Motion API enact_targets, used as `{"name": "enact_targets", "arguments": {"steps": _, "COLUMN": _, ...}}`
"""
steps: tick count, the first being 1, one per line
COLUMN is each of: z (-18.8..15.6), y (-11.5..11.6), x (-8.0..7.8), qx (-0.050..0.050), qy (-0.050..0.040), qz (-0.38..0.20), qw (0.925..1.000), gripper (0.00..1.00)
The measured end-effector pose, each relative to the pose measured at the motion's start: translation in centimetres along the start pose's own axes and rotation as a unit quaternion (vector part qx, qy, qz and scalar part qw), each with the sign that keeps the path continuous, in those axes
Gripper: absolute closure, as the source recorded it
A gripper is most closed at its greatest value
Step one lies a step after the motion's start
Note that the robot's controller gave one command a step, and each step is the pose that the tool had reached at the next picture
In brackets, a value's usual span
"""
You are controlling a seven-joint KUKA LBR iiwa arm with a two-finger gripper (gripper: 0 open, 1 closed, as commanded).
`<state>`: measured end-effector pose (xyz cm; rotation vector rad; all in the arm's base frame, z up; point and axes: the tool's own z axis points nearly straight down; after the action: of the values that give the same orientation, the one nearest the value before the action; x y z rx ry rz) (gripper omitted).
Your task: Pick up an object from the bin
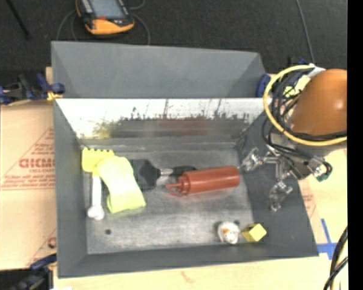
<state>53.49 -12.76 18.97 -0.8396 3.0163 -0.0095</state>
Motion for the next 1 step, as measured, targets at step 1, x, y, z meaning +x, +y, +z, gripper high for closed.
{"name": "enact_targets", "arguments": {"steps": 1, "z": 5.37, "y": 2.7, "x": -3.78, "qx": -0.001, "qy": 0.0005, "qz": -0.04, "qw": 0.9992, "gripper": 0.0}}
